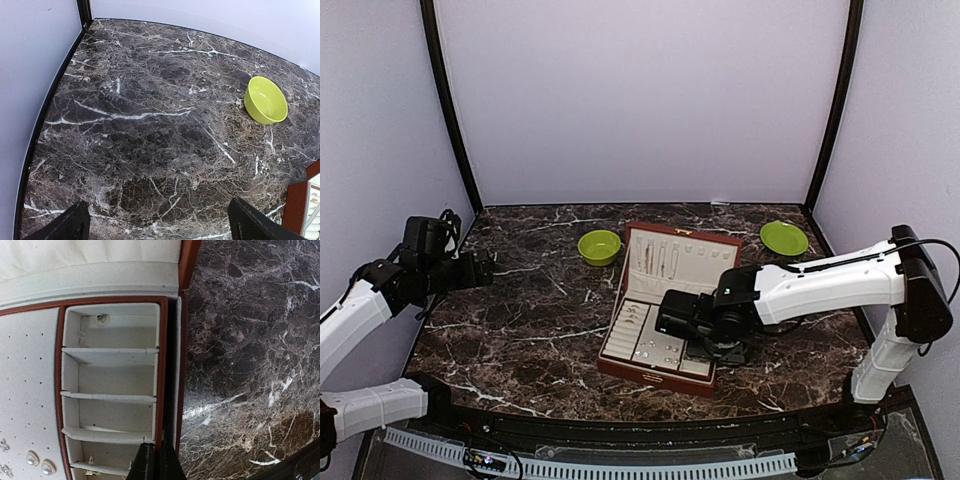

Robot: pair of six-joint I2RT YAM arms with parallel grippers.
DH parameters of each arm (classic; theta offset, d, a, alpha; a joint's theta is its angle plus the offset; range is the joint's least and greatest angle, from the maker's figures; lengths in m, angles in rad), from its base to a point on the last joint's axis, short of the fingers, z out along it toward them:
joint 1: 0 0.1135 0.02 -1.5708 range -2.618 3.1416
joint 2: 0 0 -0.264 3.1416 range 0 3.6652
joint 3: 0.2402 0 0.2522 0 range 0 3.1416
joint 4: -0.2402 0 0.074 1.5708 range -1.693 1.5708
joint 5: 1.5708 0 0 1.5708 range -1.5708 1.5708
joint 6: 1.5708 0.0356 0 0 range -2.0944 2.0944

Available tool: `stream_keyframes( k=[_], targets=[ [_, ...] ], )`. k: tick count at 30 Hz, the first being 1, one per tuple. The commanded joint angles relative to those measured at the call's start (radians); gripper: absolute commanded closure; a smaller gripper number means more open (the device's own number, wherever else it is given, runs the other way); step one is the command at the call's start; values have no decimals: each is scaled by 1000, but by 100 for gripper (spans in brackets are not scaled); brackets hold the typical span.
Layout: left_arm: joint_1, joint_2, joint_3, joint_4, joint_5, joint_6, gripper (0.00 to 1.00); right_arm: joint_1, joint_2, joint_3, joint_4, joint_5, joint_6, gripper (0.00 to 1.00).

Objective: Organize the mixed jewelry
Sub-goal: Place the compartment layer in the jewelry box.

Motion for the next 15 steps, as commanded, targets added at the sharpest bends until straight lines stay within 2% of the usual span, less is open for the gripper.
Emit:
stream_keyframes(
  k=[1, 6, 15],
  targets=[
    [5, -16, 6, -18, -16, 0, 1, -7, 29, 46, 100, -1, -40, 95],
    [5, -23, 6, -19, -21, -1, 1, -6, -2, 27, 86, 11, -31, 76],
    [5, -29, 6, -20, -27, -1, 1, -11, -54, 13, 26, 38, -28, 65]
  ],
)
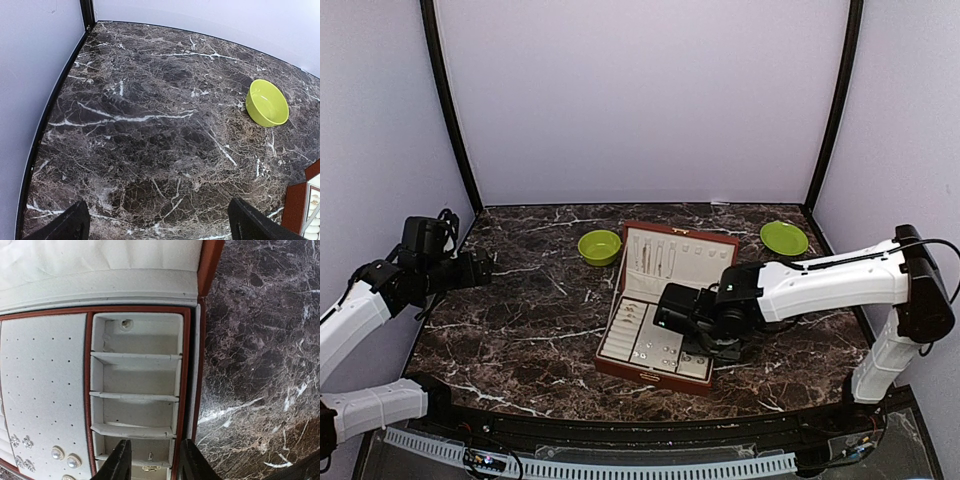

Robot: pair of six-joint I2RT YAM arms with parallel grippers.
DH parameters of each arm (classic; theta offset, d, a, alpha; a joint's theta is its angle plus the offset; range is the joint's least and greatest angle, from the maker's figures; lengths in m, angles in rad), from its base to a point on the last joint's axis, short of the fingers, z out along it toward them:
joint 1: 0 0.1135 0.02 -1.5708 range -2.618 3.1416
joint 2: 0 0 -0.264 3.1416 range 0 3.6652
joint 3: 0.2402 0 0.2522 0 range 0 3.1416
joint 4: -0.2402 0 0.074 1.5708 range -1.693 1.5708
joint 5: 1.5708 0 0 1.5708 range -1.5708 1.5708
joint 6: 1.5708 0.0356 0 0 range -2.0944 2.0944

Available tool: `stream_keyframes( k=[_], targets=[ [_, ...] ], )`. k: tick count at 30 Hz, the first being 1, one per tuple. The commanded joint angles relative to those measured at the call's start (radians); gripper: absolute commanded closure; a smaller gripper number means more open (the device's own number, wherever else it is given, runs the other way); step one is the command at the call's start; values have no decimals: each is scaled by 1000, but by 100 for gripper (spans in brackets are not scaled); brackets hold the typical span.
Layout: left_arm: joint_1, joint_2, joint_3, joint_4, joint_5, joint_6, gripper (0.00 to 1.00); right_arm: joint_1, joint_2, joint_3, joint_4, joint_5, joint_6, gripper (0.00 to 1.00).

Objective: Organize the mixed jewelry
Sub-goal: Place the compartment layer in the jewelry box.

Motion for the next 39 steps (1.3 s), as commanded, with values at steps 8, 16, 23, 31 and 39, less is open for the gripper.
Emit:
stream_keyframes(
  k=[8, 16, 23, 31, 39],
  targets=[
    [5, -23, 7, -22, -22, -1, 1, -8, -147, -20, -75, 78, -24, 52],
    [5, -30, 4, -13, -11, 8, 1, -96, -346, -164, 176, 47, -307, 29],
    [5, -41, 0, -13, -9, 13, 1, -320, -510, -312, 515, -163, -662, 3],
    [5, -48, -3, -10, -15, 19, 1, -626, -621, -408, 806, -607, -932, 1],
    [5, -60, -7, -5, -15, 27, 1, -773, -533, -300, 837, -803, -1072, 2]
  ],
)
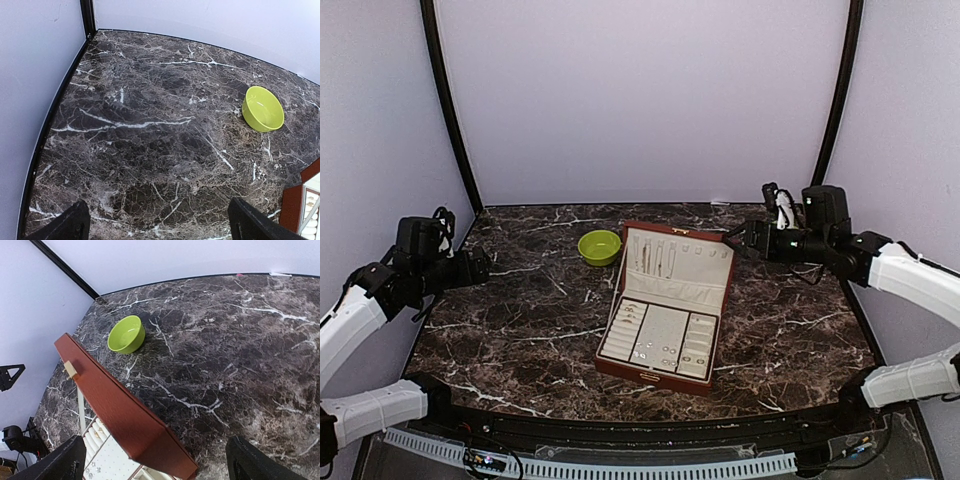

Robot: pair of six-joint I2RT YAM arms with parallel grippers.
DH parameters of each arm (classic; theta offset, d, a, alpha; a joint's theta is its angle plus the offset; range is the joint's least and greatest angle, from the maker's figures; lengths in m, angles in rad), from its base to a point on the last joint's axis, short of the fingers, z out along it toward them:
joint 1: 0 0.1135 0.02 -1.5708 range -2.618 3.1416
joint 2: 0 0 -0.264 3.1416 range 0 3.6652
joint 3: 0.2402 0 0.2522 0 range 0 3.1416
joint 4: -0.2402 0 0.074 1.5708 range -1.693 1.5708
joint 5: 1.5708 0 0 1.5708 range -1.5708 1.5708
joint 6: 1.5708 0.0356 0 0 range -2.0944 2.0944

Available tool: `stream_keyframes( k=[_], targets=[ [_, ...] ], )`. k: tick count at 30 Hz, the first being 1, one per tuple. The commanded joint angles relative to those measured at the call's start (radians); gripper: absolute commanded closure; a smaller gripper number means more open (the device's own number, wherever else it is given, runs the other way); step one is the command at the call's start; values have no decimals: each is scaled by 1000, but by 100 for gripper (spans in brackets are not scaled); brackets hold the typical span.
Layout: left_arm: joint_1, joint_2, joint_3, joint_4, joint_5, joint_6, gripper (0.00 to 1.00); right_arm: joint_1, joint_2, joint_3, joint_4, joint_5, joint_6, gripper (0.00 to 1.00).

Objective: Organize the mixed jewelry
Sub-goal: Close the box lid on the jewelry box.

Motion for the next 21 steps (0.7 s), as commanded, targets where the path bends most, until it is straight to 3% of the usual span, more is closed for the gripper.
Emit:
stream_keyframes(
  k=[1, 14, 21],
  targets=[
    [5, -22, -7, -2, -8, 19, 1, -57, 41, 70, 97, -165, -112, 1],
    [5, -22, -8, 2, -13, 26, 1, -97, 169, 158, 92, -435, -155, 1],
    [5, -23, -8, 3, -7, 27, 1, -82, 179, 124, 80, -444, -151, 2]
  ],
)
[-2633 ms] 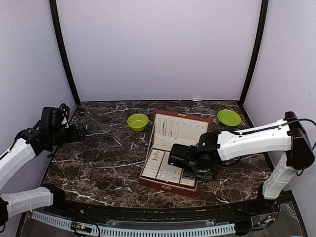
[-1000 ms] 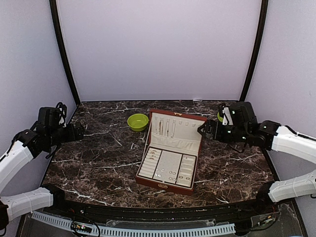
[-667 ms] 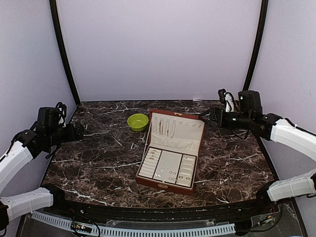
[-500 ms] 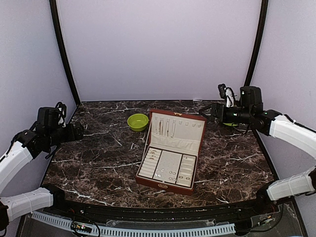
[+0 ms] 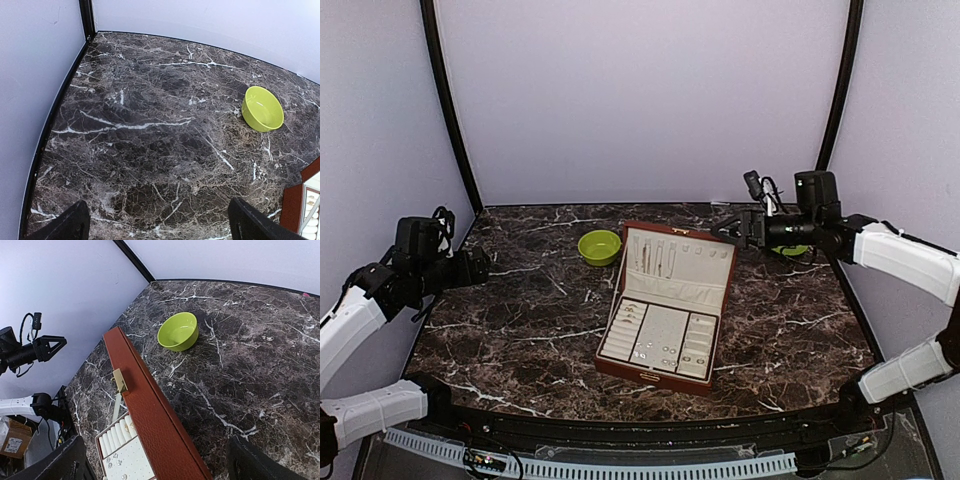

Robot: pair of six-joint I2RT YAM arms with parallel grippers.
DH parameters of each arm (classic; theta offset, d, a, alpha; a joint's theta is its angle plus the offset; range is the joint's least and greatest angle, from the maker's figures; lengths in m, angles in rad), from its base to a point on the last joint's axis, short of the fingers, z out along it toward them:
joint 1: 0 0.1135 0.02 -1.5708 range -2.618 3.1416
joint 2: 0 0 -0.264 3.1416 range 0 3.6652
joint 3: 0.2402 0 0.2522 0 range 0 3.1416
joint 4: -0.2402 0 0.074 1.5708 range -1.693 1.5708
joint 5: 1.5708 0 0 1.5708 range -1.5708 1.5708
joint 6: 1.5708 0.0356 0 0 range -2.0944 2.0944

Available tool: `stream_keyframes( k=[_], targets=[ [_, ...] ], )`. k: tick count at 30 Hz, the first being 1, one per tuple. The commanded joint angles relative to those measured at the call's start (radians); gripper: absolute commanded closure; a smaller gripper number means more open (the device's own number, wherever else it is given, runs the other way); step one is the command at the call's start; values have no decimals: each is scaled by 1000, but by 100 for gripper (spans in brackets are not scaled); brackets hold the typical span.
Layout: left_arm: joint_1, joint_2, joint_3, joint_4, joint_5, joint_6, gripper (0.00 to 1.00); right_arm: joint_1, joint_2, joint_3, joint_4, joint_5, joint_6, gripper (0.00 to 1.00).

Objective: Organize the mixed jewelry
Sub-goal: Close the box lid on the jewelry box.

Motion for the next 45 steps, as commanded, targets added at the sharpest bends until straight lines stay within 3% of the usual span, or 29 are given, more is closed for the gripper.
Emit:
stream_keyframes(
  k=[1, 10, 17, 22, 27, 31, 36, 45],
  targets=[
    [5, -15, -8, 3, -7, 14, 1, 17, -2, -5, 15, -49, -10, 2],
    [5, -19, -9, 5, -4, 16, 1, 95, 22, 34, -87, -140, -21, 2],
    [5, -29, -13, 12, 14, 19, 1, 225, -43, -9, -76, -155, 69, 2],
    [5, -38, -27, 63, 105, 53, 4, 291, -108, -15, -187, 10, 76, 2],
    [-14, -15, -37, 114, 279, 42, 14, 296, -166, 28, -300, 258, 113, 5],
    [-161, 38, 1, 136, 279, -2, 18, 355, -144, 72, -403, 440, 180, 15],
    [-371, 169, 90, 122, 253, -48, 24, 513, -96, 97, -489, 596, 278, 26],
    [-686, 361, 163, 122, 252, -116, 44, 778, 40, 168, -640, 762, 441, 39]
  ],
)
